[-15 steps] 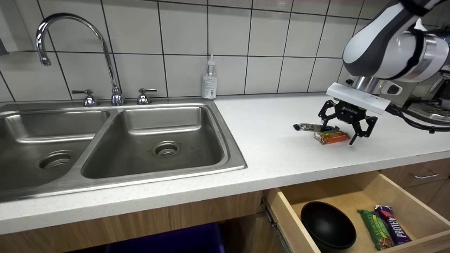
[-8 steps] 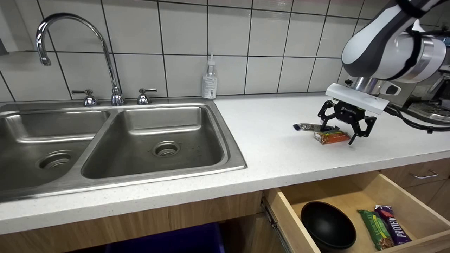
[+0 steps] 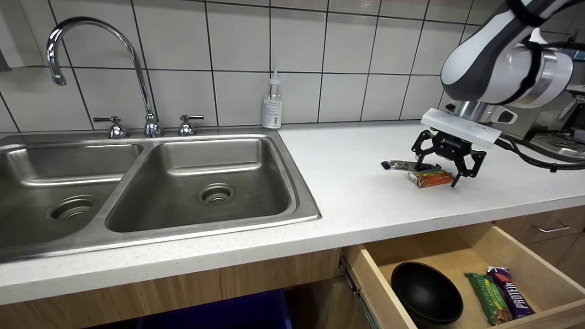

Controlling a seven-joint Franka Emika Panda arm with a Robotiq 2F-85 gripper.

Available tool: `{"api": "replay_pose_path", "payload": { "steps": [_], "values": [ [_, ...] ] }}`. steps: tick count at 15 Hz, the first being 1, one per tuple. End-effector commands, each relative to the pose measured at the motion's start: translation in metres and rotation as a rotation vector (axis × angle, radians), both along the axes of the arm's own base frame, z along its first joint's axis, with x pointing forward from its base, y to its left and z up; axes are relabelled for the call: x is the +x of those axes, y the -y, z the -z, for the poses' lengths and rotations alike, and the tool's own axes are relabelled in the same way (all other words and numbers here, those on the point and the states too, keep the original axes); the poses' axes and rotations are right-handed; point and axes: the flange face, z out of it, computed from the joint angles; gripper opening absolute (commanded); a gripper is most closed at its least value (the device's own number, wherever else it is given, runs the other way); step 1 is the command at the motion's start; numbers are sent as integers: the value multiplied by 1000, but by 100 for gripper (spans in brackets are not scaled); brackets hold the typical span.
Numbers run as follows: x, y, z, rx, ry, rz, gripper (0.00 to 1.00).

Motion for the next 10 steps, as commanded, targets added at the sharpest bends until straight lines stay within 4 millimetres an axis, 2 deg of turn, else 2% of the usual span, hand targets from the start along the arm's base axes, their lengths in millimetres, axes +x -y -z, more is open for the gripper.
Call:
{"api": "replay_pose_path", "payload": {
  "steps": [1, 4, 5, 6, 8, 10],
  "values": [
    [9, 5, -1, 12, -19, 11, 100],
    [12, 7, 0, 11, -23, 12, 100],
    [12, 7, 1, 11, -23, 12, 96],
    [13, 7, 1, 11, -23, 11, 72],
    [14, 7, 1, 11, -23, 10, 69],
    [13, 7, 0, 10, -20, 9, 53]
  ]
}}
